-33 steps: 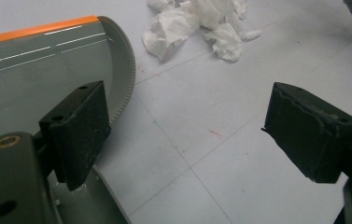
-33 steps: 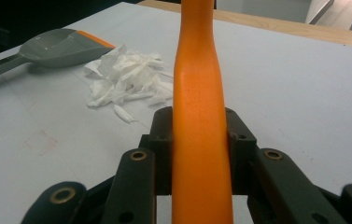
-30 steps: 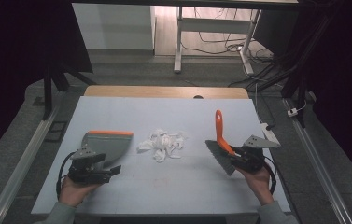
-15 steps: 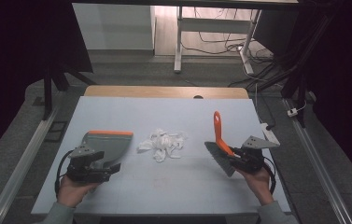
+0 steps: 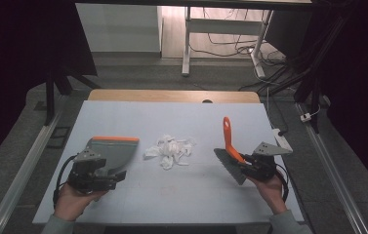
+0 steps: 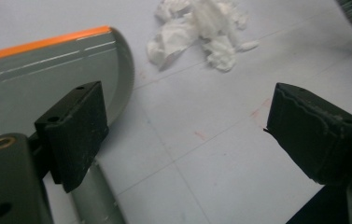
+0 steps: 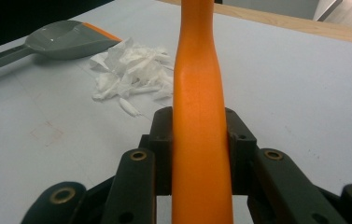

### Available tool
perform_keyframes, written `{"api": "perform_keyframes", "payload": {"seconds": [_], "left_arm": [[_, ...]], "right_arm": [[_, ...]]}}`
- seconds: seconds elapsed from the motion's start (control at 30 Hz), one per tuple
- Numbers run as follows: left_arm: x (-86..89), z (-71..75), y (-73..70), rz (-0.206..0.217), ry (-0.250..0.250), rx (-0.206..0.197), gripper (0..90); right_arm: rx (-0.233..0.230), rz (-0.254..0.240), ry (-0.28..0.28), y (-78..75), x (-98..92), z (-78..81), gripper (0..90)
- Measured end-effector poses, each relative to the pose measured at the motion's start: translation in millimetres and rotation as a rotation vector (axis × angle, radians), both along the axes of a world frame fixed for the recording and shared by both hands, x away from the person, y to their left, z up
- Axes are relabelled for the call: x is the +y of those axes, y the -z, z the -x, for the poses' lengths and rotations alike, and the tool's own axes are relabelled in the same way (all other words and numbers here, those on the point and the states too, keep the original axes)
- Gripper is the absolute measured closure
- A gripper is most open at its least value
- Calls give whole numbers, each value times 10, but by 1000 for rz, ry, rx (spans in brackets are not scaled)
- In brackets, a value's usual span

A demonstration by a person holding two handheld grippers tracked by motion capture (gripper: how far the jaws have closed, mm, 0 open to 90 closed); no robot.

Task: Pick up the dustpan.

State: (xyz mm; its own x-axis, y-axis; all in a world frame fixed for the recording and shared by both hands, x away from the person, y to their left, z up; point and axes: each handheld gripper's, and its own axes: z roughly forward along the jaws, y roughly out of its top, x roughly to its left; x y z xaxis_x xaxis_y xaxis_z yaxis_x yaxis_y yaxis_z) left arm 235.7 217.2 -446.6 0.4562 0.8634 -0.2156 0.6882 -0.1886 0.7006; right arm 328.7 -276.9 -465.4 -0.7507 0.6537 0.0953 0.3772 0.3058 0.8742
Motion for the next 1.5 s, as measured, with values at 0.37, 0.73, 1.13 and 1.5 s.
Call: {"api": "perform_keyframes", "payload": {"seconds": [0.37, 0.73, 1.13, 1.5], "left_arm": [[166, -58, 55, 14, -64, 83, 117], [310, -188, 309, -1, -116, 215, 112], [359, -253, 495, -41, -156, 280, 114], [365, -319, 660, -53, -176, 320, 138]], "right_arm": [[3, -3, 3, -1, 1, 6, 697], [-2, -3, 12, -2, -15, 7, 697], [-2, -1, 12, 1, -18, 8, 697], [-3, 2, 17, 7, -21, 9, 697]]}}
